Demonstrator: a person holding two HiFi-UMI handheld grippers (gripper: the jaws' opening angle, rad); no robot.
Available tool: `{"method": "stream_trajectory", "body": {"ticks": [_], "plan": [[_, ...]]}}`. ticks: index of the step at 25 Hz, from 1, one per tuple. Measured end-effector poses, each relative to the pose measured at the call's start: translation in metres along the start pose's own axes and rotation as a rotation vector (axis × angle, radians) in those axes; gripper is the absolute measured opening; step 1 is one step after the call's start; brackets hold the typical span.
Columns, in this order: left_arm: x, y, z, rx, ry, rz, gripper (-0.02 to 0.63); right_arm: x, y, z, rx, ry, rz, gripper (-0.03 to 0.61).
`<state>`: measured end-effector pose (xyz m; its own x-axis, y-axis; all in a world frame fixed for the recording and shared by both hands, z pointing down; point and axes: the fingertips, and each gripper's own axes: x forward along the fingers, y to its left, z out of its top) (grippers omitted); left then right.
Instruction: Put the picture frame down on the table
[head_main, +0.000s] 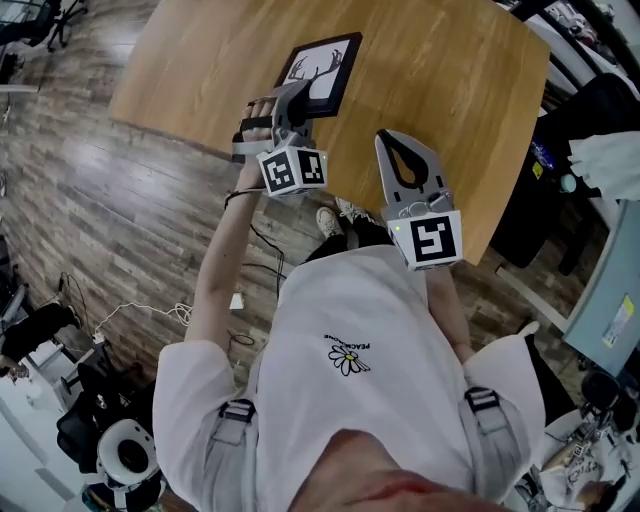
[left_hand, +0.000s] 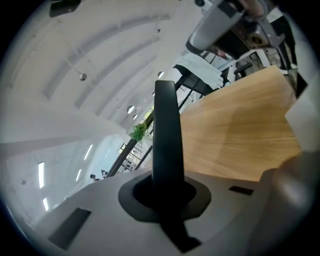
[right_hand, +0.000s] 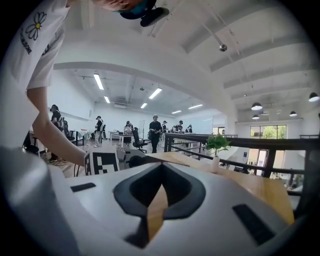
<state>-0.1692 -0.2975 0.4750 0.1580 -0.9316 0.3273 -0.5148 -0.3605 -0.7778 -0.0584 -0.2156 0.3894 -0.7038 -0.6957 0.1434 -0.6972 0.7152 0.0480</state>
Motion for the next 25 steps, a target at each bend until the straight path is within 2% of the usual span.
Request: {"method": "stream_trajectory", "body": {"ticks": [5,9,15,18,21,25], "plan": [[0.024,-0.046,-0.01,0.173,0.036,-0.118,0.025,-0.011,-0.013,-0.021,0.026,0.042,-0.038,0.008],[0.033,-0.07,-0.018,0.31,0.063,-0.171,0.025,-0.018,-0.012,-0.04,0.002,0.097,-0.049,0.008],[0.042,-0.092,-0.031,0.397,0.126,-0.256,0.029,-0.027,-0.011,-0.059,0.004,0.153,-0.039,0.008],[0.045,-0.099,-0.035,0.411,0.145,-0.281,0.041,-0.028,-0.016,-0.065,0.023,0.143,-0.064,0.008],[0.044,-0.103,-0.037,0.381,0.163,-0.319,0.067,-0.029,-0.018,-0.062,0.019,0.146,-0.065,0.008],[0.04,-0.119,-0.04,0.315,0.217,-0.48,0.161,-0.029,-0.021,-0.065,0.027,0.143,-0.076,0.008]]}}
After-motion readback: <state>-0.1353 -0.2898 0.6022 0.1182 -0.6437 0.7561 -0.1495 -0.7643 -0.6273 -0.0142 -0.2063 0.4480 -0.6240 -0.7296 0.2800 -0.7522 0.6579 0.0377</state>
